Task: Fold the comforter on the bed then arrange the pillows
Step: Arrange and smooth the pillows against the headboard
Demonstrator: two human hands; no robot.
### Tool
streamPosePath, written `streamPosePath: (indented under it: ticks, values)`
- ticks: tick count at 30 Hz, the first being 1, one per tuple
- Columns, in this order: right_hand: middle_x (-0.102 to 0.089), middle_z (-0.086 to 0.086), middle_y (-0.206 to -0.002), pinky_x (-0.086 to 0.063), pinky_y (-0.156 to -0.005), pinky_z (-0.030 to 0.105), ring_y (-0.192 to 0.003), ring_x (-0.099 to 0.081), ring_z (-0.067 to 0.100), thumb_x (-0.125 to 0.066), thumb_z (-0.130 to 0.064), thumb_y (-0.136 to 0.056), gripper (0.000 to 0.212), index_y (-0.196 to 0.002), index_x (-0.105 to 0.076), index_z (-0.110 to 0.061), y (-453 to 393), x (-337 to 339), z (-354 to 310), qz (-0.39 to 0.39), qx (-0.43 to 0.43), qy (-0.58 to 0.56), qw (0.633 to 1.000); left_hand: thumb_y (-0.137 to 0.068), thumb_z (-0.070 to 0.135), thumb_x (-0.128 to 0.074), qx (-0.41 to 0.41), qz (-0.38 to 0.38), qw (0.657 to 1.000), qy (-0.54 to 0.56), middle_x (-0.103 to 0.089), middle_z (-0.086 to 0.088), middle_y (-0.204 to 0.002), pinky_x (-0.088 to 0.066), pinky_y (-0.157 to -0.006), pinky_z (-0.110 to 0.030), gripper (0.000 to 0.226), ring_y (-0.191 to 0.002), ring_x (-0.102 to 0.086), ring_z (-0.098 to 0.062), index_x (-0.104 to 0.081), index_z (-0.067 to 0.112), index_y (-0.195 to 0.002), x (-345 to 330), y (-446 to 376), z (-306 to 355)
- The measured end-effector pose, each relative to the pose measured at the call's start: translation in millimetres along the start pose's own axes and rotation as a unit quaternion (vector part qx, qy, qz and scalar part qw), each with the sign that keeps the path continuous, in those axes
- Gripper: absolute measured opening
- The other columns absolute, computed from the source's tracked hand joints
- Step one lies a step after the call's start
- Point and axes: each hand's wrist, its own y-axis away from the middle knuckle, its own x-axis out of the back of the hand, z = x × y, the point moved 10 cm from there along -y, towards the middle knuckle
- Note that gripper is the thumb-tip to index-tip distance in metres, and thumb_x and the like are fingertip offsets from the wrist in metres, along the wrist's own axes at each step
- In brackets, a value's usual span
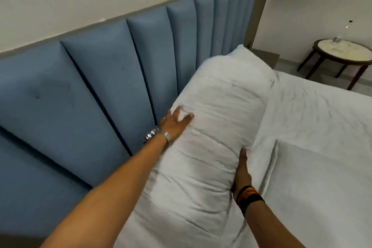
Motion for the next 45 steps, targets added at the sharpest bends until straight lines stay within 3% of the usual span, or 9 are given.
streamPosePath:
  ticks: [3, 5, 9, 12, 19, 23, 29, 38, 45]
  values:
    - [-0.065, 0.021, -0.135, -0.053, -0.104, 0.055, -0.118, -0.064, 0.041, -0.064, -0.085, -0.077, 0.109, -0.148, -0.054, -0.003, -14.5, -25.0, 61.0, -0.007, -0.068, 0.084, 0.994, -0.086, 0.092, -0.018, 0.008, -0.044, 0.978, -0.204, 0.002, 0.004, -0.176, -0.001, -0.126, -0.058, 0.093, -0.161, 0.0, -0.029, -0.008, 0.043, -0.165, -60.7, -8.0, -84.9]
    - [-0.059, 0.022, -0.145, -0.045, -0.115, 0.053, -0.133, -0.056, 0.04, -0.061, -0.085, -0.078, 0.113, -0.151, -0.049, -0.001, -25.9, -40.4, 31.0, 0.068, 0.051, 0.185, 0.979, -0.091, 0.088, -0.011, -0.069, 0.018, 0.959, -0.273, 0.005, 0.002, -0.176, 0.005, -0.123, -0.066, 0.088, -0.162, 0.005, -0.029, -0.006, 0.042, -0.165, -82.5, 0.8, -105.8]
    - [-0.022, 0.014, -0.174, -0.019, -0.126, 0.059, -0.16, -0.02, 0.033, -0.049, -0.082, -0.09, 0.094, -0.165, -0.031, -0.028, -35.3, -123.0, -81.7, 0.096, 0.431, 0.475, 0.761, -0.095, 0.08, -0.031, -0.16, 0.155, 0.926, -0.306, -0.012, -0.004, -0.175, -0.001, -0.12, -0.074, 0.083, -0.16, -0.009, -0.036, -0.021, 0.037, -0.165, -79.5, -10.2, -121.8]
    - [0.011, 0.002, -0.178, 0.005, -0.12, 0.075, -0.163, 0.012, 0.033, -0.033, -0.087, -0.093, 0.085, -0.165, -0.006, -0.052, -98.3, -174.9, -88.5, 0.03, 0.412, 0.629, 0.659, -0.092, 0.081, -0.037, -0.187, 0.207, 0.913, -0.297, -0.01, -0.004, -0.175, -0.006, -0.118, -0.076, 0.088, -0.16, -0.008, -0.037, -0.019, 0.037, -0.165, -83.1, -27.0, -139.8]
    - [0.028, 0.001, -0.174, 0.006, -0.112, 0.085, -0.159, 0.026, 0.039, -0.008, -0.1, -0.078, 0.097, -0.159, 0.021, -0.055, -196.3, -187.1, -39.1, 0.031, 0.345, 0.728, 0.591, -0.091, 0.077, -0.041, -0.187, 0.197, 0.916, -0.294, -0.013, -0.006, -0.175, -0.006, -0.117, -0.078, 0.087, -0.159, -0.009, -0.041, -0.023, 0.035, -0.165, -144.3, -56.1, -178.7]
    - [0.021, 0.0, -0.176, 0.01, -0.115, 0.082, -0.162, 0.02, 0.035, -0.016, -0.098, -0.083, 0.095, -0.162, 0.014, -0.055, -168.2, -175.3, -49.4, -0.004, 0.347, 0.702, 0.623, -0.093, 0.076, -0.039, -0.176, 0.176, 0.921, -0.301, -0.01, -0.005, -0.175, -0.005, -0.118, -0.076, 0.086, -0.16, -0.008, -0.039, -0.021, 0.034, -0.165, -135.5, -43.0, -166.9]
    - [0.007, -0.01, -0.178, 0.011, -0.123, 0.068, -0.164, 0.01, 0.018, -0.031, -0.093, -0.087, 0.086, -0.161, -0.001, -0.061, -75.4, -22.0, -55.9, 0.05, 0.334, 0.553, 0.762, -0.099, 0.068, -0.033, -0.138, 0.114, 0.947, -0.267, -0.016, -0.006, -0.174, -0.002, -0.121, -0.072, 0.075, -0.16, -0.009, -0.039, -0.024, 0.033, -0.165, -134.7, 15.8, -96.0]
    - [-0.002, 0.004, -0.178, -0.002, -0.123, 0.072, -0.163, 0.0, 0.028, -0.033, -0.099, -0.077, 0.102, -0.165, -0.014, -0.05, 2.0, 376.6, 3.4, 0.28, 0.085, 0.475, 0.83, -0.103, 0.069, -0.016, -0.198, -0.163, 0.93, -0.264, -0.009, 0.002, -0.175, 0.005, -0.127, -0.052, 0.067, -0.161, -0.002, -0.026, -0.003, 0.045, -0.164, -346.2, 139.8, 1.6]
    - [-0.019, -0.001, -0.176, -0.031, -0.124, 0.053, -0.156, -0.033, 0.034, -0.052, -0.103, -0.066, 0.096, -0.142, 0.004, -0.083, -12.6, 481.7, 79.5, 0.216, 0.021, 0.258, 0.941, -0.082, 0.095, -0.03, -0.002, -0.258, 0.965, -0.051, -0.012, -0.006, -0.174, -0.026, -0.125, -0.052, 0.082, -0.155, -0.028, -0.035, -0.001, 0.068, -0.154, -458.5, 148.1, 1.1]
